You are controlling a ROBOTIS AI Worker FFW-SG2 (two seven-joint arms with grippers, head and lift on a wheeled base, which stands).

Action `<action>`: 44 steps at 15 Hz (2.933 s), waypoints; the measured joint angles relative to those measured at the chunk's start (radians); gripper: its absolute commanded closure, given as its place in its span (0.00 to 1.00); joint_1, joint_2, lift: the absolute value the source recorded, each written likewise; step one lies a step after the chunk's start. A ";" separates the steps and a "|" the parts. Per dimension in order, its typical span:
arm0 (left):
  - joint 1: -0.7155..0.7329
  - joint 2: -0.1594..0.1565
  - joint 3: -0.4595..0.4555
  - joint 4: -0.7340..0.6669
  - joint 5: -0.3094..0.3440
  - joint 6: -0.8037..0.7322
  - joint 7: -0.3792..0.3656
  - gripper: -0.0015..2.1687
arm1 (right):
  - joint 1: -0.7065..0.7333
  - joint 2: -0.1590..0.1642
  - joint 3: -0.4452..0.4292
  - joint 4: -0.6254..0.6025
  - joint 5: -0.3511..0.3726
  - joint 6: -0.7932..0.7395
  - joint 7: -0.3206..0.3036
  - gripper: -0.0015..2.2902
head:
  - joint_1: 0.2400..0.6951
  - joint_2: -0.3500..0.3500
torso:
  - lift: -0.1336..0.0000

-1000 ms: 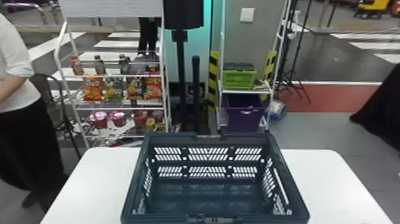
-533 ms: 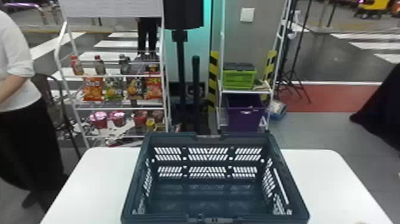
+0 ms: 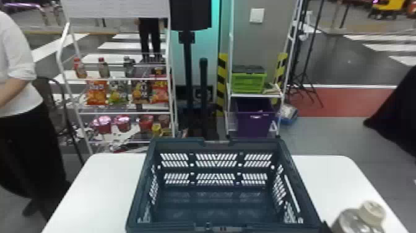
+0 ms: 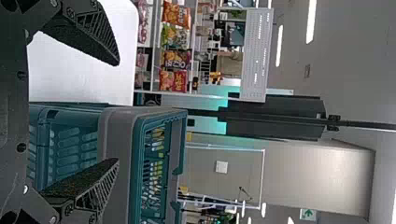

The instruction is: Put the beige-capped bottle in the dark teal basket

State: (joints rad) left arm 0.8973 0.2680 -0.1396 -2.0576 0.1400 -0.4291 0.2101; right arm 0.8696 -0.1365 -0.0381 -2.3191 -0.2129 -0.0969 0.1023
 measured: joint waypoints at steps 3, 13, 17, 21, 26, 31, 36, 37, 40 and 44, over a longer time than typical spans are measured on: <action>0.005 0.000 0.000 -0.001 0.000 -0.020 0.000 0.07 | -0.139 0.002 0.005 -0.109 0.010 0.358 -0.009 0.90 | 0.57 0.50 | 1.00; 0.005 -0.003 0.001 0.019 0.001 -0.054 0.005 0.07 | -0.765 -0.004 0.205 -0.017 0.020 1.293 -0.103 0.90 | 0.57 0.50 | 1.00; 0.006 -0.002 0.014 0.012 0.009 -0.054 0.008 0.07 | -0.896 0.030 0.247 0.125 0.011 1.399 -0.104 0.90 | 0.57 0.50 | 1.00; 0.001 0.000 0.017 0.015 0.012 -0.048 0.006 0.07 | -1.016 0.077 0.261 0.259 -0.023 1.500 -0.122 0.89 | 0.57 0.50 | 1.00; -0.003 0.004 0.024 0.017 0.025 -0.047 0.005 0.07 | -1.136 0.122 0.270 0.426 -0.049 1.578 -0.149 0.89 | 0.57 0.50 | 1.00; -0.006 0.007 0.033 0.023 0.035 -0.045 0.002 0.07 | -1.201 0.136 0.277 0.584 -0.056 1.592 -0.154 0.83 | 0.57 0.50 | 1.00; -0.012 0.007 0.043 0.032 0.044 -0.046 -0.001 0.07 | -1.231 0.137 0.291 0.660 -0.071 1.561 -0.154 0.01 | 0.57 0.50 | 1.00; -0.014 0.007 0.044 0.033 0.046 -0.046 -0.001 0.07 | -1.235 0.137 0.291 0.669 -0.076 1.554 -0.154 0.00 | 0.57 0.50 | 1.00; -0.019 0.007 0.044 0.036 0.051 -0.044 -0.002 0.07 | -1.243 0.137 0.291 0.683 -0.080 1.550 -0.154 0.01 | 0.57 0.50 | 1.00; -0.021 0.007 0.044 0.037 0.052 -0.043 -0.002 0.07 | -1.244 0.136 0.286 0.668 -0.084 1.550 -0.154 0.01 | 0.57 0.50 | 1.00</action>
State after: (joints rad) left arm 0.8759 0.2746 -0.0951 -2.0202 0.1917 -0.4724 0.2085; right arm -0.3747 0.0000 0.2480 -1.6513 -0.2964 1.4534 -0.0521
